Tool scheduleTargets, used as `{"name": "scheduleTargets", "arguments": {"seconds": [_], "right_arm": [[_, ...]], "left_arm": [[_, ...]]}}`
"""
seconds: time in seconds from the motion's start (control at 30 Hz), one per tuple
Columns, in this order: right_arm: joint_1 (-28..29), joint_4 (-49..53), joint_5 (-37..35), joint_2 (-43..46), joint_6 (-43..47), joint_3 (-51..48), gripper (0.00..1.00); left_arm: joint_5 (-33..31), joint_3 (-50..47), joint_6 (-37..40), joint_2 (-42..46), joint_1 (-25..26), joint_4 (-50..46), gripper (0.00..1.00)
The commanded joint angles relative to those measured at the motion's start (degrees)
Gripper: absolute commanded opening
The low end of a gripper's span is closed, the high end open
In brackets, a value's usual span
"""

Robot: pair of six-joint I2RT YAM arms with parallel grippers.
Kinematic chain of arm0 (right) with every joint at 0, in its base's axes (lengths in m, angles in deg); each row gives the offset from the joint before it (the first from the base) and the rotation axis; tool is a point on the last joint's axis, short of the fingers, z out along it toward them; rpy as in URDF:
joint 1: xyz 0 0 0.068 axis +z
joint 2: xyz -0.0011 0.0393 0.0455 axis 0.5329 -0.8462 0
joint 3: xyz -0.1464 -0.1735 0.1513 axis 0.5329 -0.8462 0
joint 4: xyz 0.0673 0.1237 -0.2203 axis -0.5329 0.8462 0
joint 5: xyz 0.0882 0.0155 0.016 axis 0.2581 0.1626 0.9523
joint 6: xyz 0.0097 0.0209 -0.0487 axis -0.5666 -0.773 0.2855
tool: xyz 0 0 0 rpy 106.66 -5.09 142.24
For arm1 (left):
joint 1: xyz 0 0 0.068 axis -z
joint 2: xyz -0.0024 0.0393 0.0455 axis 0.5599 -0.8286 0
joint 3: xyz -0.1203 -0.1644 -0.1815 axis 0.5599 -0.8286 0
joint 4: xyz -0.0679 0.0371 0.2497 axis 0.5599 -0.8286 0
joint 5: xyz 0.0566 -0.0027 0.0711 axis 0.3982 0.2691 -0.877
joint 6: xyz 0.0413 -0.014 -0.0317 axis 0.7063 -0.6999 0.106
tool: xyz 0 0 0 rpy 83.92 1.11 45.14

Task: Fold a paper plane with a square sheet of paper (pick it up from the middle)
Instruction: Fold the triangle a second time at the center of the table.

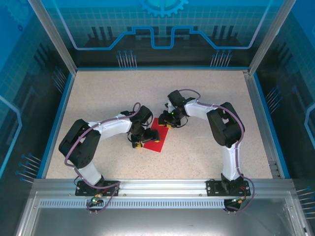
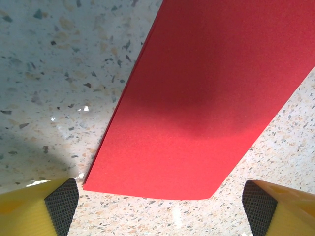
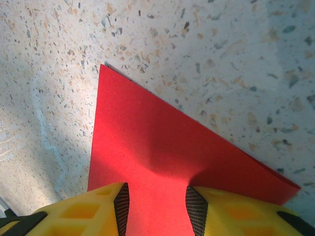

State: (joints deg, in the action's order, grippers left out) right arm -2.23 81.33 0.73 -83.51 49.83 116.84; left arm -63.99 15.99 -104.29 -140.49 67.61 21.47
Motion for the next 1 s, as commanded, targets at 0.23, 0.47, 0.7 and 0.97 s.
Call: {"name": "scheduleTargets", "arguments": {"seconds": [0.23, 0.47, 0.7, 0.97], "right_arm": [[-1.3, 2.8, -7.0, -6.3, -0.2, -3.4, 0.42], [-1.4, 2.7, -6.9, -6.4, -0.2, -3.6, 0.41], [-1.6, 2.4, -6.7, -6.3, -0.3, -4.0, 0.41], [-1.6, 2.6, -6.5, -6.3, -0.3, -3.8, 0.41]], "left_arm": [[1.4, 1.7, 0.4, -2.1, 0.9, -0.9, 0.91], [4.1, 1.8, 0.6, -1.4, 1.2, 1.1, 0.9], [4.8, 2.0, 2.0, 0.6, 1.1, 1.9, 0.9], [4.3, 1.8, 4.7, 1.6, 0.5, 6.5, 0.9]]}}
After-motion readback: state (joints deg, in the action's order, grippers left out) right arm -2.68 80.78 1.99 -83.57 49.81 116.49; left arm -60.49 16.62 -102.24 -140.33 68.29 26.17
